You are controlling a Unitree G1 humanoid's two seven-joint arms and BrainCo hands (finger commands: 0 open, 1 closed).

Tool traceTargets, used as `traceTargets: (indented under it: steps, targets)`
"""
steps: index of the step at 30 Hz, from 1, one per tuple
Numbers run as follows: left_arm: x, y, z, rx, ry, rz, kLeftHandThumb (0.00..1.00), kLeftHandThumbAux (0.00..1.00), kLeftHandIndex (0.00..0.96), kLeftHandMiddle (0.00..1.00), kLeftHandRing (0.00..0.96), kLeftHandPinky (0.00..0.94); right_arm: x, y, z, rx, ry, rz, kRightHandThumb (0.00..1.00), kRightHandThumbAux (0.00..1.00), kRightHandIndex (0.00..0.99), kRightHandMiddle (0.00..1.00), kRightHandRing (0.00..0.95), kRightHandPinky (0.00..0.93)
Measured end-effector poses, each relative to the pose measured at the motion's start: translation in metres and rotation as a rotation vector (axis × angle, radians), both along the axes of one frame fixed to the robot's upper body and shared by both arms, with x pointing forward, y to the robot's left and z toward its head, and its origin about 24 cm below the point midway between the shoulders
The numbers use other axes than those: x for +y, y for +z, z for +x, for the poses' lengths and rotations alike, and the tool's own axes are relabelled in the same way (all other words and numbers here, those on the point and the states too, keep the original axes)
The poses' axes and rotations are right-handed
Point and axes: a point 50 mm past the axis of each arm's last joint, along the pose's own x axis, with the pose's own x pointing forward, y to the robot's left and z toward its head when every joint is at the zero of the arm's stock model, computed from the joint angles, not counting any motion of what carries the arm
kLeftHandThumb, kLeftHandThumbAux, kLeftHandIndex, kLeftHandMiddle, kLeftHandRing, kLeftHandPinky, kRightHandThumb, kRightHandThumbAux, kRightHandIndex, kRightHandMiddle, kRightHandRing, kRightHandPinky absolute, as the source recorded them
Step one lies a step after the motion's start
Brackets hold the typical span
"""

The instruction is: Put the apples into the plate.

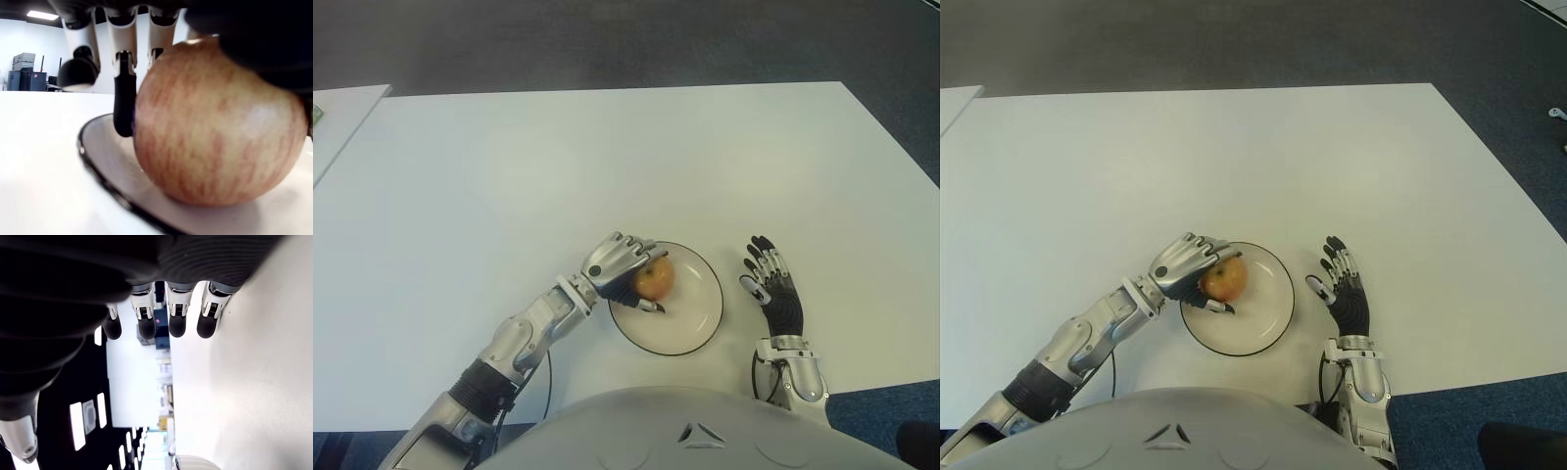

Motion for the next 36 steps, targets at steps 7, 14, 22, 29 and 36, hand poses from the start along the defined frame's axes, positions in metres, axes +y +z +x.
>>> traceTargets:
  steps: [7, 14, 22, 29, 36]
  targets:
    - [-0.0004, -0.0025, -0.0003, 0.007, 0.007, -0.002, 0.852, 0.665, 0.400, 0.525, 0.836, 0.829, 0.0005, 0.0003, 0.0003, 0.007, -0.009, 0.000, 0.064, 0.599, 0.037, 0.016, 0.000, 0.000]
    - [-0.0022, -0.0046, -0.0013, 0.037, 0.002, -0.019, 0.852, 0.666, 0.400, 0.525, 0.834, 0.823, 0.0017, 0.0013, -0.0002, 0.016, -0.011, -0.004, 0.063, 0.597, 0.029, 0.019, 0.000, 0.000]
    - [-0.0029, -0.0038, 0.0006, 0.044, -0.001, -0.013, 0.852, 0.666, 0.399, 0.524, 0.826, 0.821, 0.0023, 0.0017, -0.0004, 0.018, -0.013, -0.001, 0.071, 0.596, 0.040, 0.030, 0.000, 0.000]
    - [-0.0026, -0.0024, 0.0017, 0.047, -0.011, -0.006, 0.853, 0.665, 0.404, 0.519, 0.803, 0.806, 0.0036, 0.0027, 0.0000, 0.024, -0.024, 0.005, 0.084, 0.582, 0.049, 0.031, 0.000, 0.000]
    - [-0.0018, -0.0007, 0.0008, 0.060, -0.024, -0.037, 0.793, 0.671, 0.426, 0.536, 0.658, 0.614, 0.0054, 0.0034, 0.0002, 0.029, -0.023, 0.011, 0.079, 0.575, 0.046, 0.026, 0.000, 0.000]
